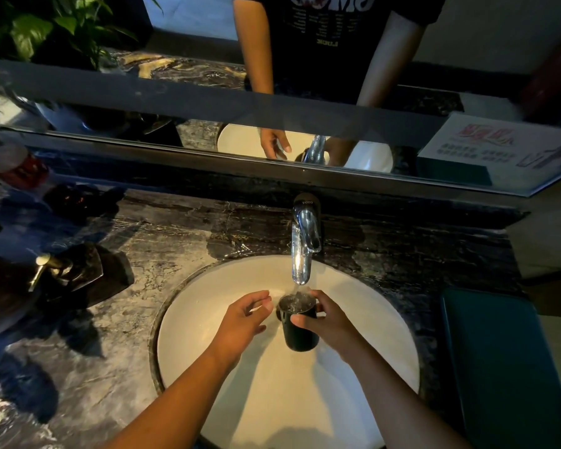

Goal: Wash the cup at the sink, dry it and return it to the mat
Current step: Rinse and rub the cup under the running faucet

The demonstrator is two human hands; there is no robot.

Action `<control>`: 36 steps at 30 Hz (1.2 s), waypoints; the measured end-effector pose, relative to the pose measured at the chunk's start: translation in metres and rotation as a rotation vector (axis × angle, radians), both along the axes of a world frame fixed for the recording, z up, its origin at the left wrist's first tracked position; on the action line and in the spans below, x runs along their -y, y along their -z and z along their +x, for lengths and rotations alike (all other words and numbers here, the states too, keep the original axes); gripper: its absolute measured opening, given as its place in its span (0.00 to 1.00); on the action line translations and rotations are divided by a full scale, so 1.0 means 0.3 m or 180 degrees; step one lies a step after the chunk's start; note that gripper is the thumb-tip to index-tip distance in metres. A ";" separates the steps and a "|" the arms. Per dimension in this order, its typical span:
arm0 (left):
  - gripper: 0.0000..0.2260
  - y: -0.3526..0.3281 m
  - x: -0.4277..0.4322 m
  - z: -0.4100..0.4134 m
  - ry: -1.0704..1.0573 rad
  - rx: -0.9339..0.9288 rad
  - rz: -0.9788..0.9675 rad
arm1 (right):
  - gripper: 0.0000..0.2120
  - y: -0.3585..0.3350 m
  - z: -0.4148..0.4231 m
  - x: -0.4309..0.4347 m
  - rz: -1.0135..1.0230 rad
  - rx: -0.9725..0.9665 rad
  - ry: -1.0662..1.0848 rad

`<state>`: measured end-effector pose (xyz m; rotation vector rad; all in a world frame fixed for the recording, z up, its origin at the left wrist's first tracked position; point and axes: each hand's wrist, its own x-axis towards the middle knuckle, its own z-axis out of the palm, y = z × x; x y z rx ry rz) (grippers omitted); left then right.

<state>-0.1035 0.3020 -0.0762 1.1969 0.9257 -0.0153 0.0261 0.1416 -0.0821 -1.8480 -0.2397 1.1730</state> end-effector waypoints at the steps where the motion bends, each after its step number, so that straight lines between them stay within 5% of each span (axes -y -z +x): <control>1: 0.13 0.000 0.006 0.001 0.0005 -0.0001 -0.0029 | 0.31 -0.001 0.002 0.004 -0.0038 0.0017 -0.0023; 7: 0.07 -0.003 0.059 0.006 -0.0177 0.0015 -0.0565 | 0.27 -0.035 0.024 0.026 -0.0191 0.0182 -0.0209; 20: 0.15 -0.082 0.120 0.031 -0.0334 0.0336 -0.1530 | 0.24 -0.153 0.050 0.034 -0.0192 0.0081 -0.0390; 36: 0.19 -0.179 0.127 -0.011 -0.0407 0.0462 -0.1435 | 0.34 -0.308 0.000 0.034 -0.0290 -0.0164 -0.0359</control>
